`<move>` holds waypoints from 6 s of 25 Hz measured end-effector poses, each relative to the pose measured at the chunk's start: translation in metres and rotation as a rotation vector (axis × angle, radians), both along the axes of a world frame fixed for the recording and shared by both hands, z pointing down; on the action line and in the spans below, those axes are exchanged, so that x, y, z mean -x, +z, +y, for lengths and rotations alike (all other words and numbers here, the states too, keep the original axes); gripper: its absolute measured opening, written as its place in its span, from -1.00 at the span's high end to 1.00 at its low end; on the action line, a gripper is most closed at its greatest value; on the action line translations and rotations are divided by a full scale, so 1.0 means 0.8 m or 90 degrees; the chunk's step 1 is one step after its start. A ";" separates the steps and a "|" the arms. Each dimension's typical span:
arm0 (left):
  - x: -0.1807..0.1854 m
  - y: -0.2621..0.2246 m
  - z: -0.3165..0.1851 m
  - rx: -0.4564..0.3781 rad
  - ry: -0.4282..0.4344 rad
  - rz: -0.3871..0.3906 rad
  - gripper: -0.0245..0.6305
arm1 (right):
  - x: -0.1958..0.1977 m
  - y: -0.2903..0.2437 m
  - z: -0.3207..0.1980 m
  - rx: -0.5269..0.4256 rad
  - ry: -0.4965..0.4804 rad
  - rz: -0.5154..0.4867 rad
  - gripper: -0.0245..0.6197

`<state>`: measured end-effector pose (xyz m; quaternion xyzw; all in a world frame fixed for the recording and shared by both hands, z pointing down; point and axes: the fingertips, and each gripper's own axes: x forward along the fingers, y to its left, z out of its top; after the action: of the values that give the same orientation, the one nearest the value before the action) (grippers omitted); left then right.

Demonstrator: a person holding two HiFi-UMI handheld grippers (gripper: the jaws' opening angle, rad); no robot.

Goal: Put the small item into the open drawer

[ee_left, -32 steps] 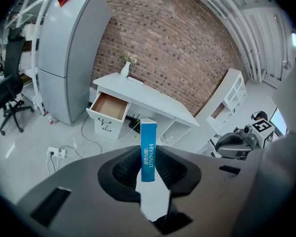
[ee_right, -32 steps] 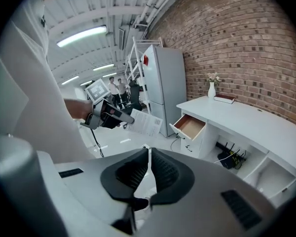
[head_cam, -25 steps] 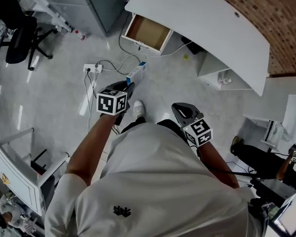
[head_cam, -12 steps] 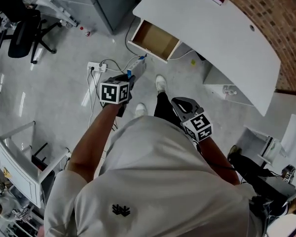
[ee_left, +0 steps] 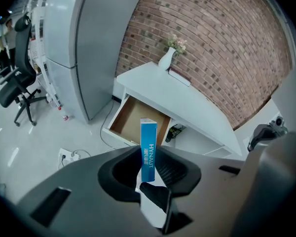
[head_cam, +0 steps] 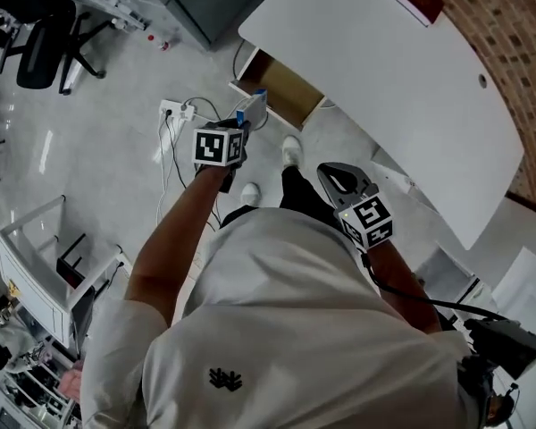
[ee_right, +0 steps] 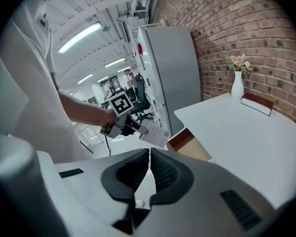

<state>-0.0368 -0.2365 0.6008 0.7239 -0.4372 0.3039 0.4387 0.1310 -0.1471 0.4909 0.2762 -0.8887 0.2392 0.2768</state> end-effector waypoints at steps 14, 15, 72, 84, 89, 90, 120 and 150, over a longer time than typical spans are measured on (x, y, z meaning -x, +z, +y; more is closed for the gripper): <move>-0.013 0.171 -0.170 0.095 -0.100 -0.026 0.63 | -0.070 0.091 -0.117 0.091 -0.028 0.019 0.81; -0.012 0.185 -0.181 0.103 -0.109 -0.026 0.63 | -0.075 0.100 -0.126 0.097 -0.027 0.021 0.81; 0.027 0.213 -0.152 0.112 -0.104 0.020 0.44 | -0.037 0.119 -0.088 0.120 -0.032 0.020 0.81; 0.070 0.096 -0.007 0.028 -0.040 0.068 0.61 | 0.040 0.063 0.024 0.064 -0.023 0.013 0.81; 0.086 0.036 0.063 -0.013 -0.016 0.090 0.74 | 0.073 0.037 0.071 0.035 -0.026 0.009 0.81; 0.089 0.024 0.077 -0.021 -0.010 0.094 0.76 | 0.079 0.031 0.080 0.030 -0.027 0.009 0.81; 0.143 -0.161 0.369 -0.181 0.169 0.145 0.83 | 0.195 -0.045 0.288 -0.057 0.011 0.016 0.82; 0.123 -0.166 0.415 -0.188 0.198 0.152 0.83 | 0.192 -0.056 0.333 -0.074 0.004 0.030 0.83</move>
<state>-0.1352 0.0954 0.4680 0.8696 -0.3054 0.2130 0.3243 -0.0227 0.1196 0.4463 0.3001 -0.8935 0.1819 0.2802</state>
